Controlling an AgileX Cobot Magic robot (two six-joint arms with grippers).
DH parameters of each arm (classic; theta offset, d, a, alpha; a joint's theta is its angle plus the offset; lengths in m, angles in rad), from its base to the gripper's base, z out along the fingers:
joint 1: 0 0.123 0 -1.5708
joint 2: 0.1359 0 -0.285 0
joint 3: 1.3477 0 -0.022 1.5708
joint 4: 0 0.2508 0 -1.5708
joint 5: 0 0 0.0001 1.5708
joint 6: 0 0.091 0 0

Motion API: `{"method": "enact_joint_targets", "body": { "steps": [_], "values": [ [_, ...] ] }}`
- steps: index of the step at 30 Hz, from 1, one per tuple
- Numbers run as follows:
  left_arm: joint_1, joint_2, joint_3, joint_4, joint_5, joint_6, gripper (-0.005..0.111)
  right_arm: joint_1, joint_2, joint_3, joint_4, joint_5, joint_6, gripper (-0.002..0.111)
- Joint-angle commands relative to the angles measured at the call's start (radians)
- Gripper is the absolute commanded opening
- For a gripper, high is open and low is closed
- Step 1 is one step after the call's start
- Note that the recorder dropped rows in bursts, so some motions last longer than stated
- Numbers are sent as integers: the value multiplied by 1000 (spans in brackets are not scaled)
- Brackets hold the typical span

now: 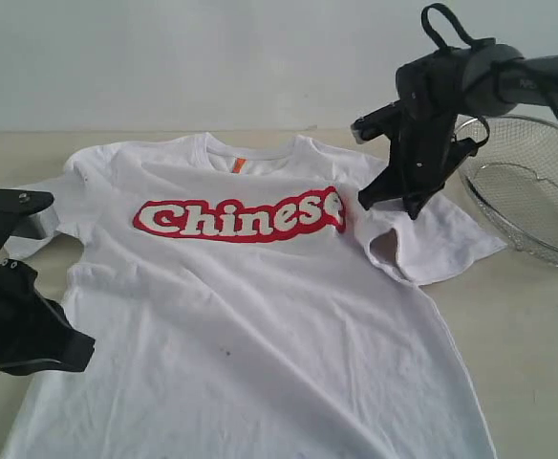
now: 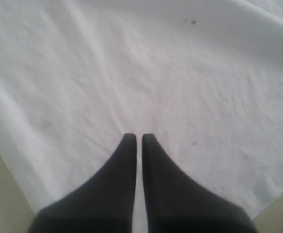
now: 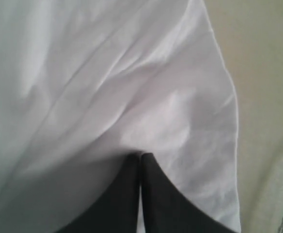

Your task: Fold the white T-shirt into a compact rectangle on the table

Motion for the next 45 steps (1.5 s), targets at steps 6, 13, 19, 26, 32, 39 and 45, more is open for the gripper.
{"method": "enact_joint_targets", "body": {
  "steps": [6, 13, 19, 26, 32, 39, 45],
  "values": [
    [-1, 2, -2, -8, -1, 4, 5, -3, 120, -198, -37, 71, 7, 0],
    [-1, 2, -2, -8, -1, 4, 5, -3, 181, -295, -73, 96, 3, 0],
    [-1, 2, -2, -11, -1, 4, 5, -5, 189, -305, -131, 87, 9, 0],
    [-1, 2, -2, -20, -5, 7, 5, -47, 189, -305, -138, 81, 34, 0],
    [-1, 2, -2, -20, -9, 7, 5, -62, 190, -317, -150, 74, 33, 0],
    [-1, 2, -2, -20, -9, 12, 5, -62, 188, -436, -74, 113, 34, 0],
    [-1, 2, -2, -15, -25, 32, 5, -50, 101, -459, 380, 190, -90, 0]
  ]
}}
